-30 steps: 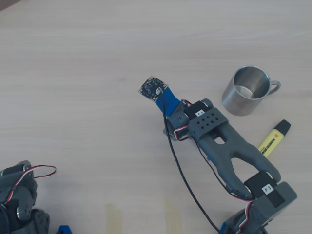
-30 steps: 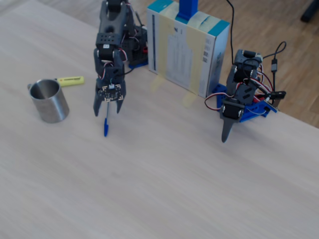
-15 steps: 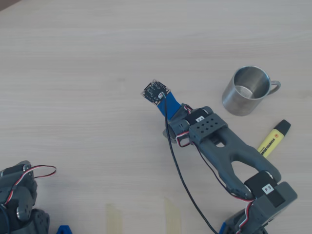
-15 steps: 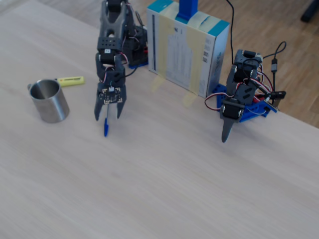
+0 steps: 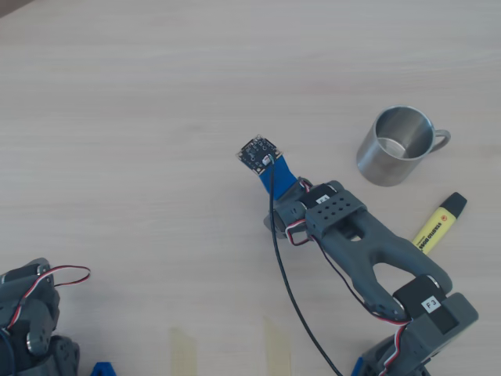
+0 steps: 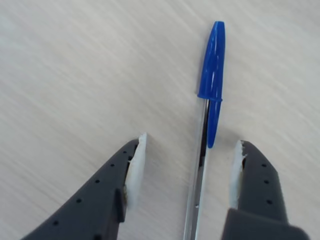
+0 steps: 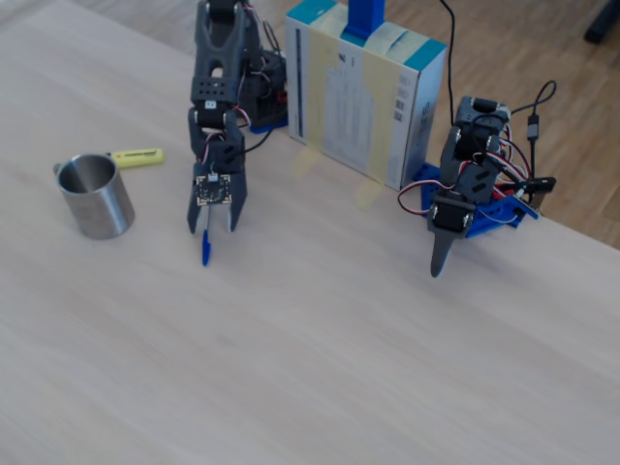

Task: Grab the blue pen and put it in the silver cup.

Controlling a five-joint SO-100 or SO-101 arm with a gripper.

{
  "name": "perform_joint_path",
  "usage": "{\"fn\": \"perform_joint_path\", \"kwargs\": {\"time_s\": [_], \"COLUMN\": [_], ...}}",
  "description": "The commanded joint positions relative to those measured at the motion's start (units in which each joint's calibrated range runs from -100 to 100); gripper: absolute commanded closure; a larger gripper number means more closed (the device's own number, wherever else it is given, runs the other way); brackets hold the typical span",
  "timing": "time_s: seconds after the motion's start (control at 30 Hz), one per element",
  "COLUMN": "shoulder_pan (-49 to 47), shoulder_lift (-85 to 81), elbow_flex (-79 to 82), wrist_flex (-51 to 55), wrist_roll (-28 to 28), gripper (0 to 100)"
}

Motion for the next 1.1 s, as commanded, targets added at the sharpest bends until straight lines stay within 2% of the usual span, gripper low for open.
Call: {"fn": "perform_joint_path", "kwargs": {"time_s": [0.0,0.63,0.77,1.07], "shoulder_pan": [-0.05,-0.48,-0.48,-0.31], "shoulder_lift": [-0.41,-0.49,-0.49,-0.82], "elbow_flex": [1.02,3.29,3.93,4.92], "wrist_flex": [0.07,0.24,0.41,-0.19], "wrist_roll": [-0.25,-0.35,-2.95,-3.99], "gripper": [73,73,73,92]}}
